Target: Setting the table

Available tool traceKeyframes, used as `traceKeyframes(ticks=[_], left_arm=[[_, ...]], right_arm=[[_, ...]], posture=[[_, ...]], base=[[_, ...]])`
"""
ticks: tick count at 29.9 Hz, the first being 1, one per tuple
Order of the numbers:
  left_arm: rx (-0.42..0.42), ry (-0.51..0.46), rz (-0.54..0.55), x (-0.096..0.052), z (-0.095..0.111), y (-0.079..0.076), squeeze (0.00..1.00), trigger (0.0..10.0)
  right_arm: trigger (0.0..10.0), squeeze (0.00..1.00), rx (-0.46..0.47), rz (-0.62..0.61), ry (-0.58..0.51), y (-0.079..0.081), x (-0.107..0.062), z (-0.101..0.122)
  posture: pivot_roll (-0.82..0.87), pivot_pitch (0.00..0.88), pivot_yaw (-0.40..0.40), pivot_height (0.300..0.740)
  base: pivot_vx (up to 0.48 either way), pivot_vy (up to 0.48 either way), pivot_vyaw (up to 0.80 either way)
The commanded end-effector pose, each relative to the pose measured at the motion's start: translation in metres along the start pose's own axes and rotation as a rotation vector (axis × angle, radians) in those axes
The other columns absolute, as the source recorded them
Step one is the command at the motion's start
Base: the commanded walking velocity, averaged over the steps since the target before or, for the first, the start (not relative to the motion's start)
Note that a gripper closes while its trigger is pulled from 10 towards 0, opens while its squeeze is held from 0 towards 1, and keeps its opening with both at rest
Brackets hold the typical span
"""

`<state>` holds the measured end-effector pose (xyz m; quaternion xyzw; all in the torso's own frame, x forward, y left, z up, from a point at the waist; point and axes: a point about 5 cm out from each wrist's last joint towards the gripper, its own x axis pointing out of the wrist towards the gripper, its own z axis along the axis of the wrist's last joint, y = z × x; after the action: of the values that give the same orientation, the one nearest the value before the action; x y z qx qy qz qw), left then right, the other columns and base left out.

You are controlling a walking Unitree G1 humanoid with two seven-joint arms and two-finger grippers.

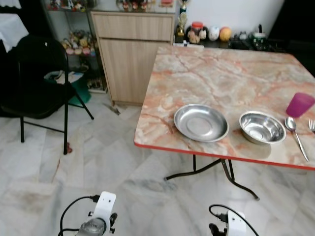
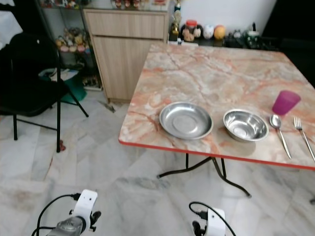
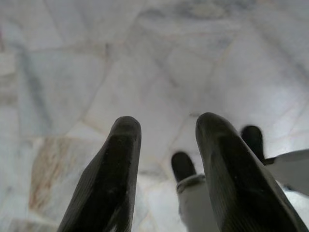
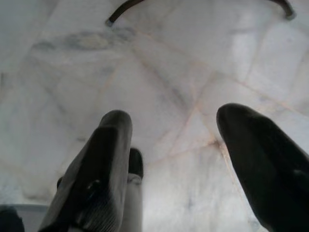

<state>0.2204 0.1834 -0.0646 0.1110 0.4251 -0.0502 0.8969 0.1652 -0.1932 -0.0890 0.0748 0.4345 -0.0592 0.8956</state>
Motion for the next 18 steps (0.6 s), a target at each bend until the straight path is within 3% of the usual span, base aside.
traceKeyframes(ticks=[1, 18], left_arm=[[0.003, 0.009, -0.003, 0.0, -0.0007, 0.0002, 0.0, 10.0], [-0.008, -0.017, 0.012, -0.0001, 0.001, 0.0002, 0.0, 10.0]], right_arm=[[10.0, 0.0, 0.009, -0.012, -0.007, -0.0027, -0.0003, 0.0007], [10.0, 0.0, -0.006, 0.002, -0.002, -0.0002, 0.0001, 0.0009]], posture=[[0.01, 0.0, -0.033, 0.74], [0.01, 0.0, -0.034, 0.74]], base=[[0.0, -0.289, 0.0], [0.0, 0.0, -0.74]])
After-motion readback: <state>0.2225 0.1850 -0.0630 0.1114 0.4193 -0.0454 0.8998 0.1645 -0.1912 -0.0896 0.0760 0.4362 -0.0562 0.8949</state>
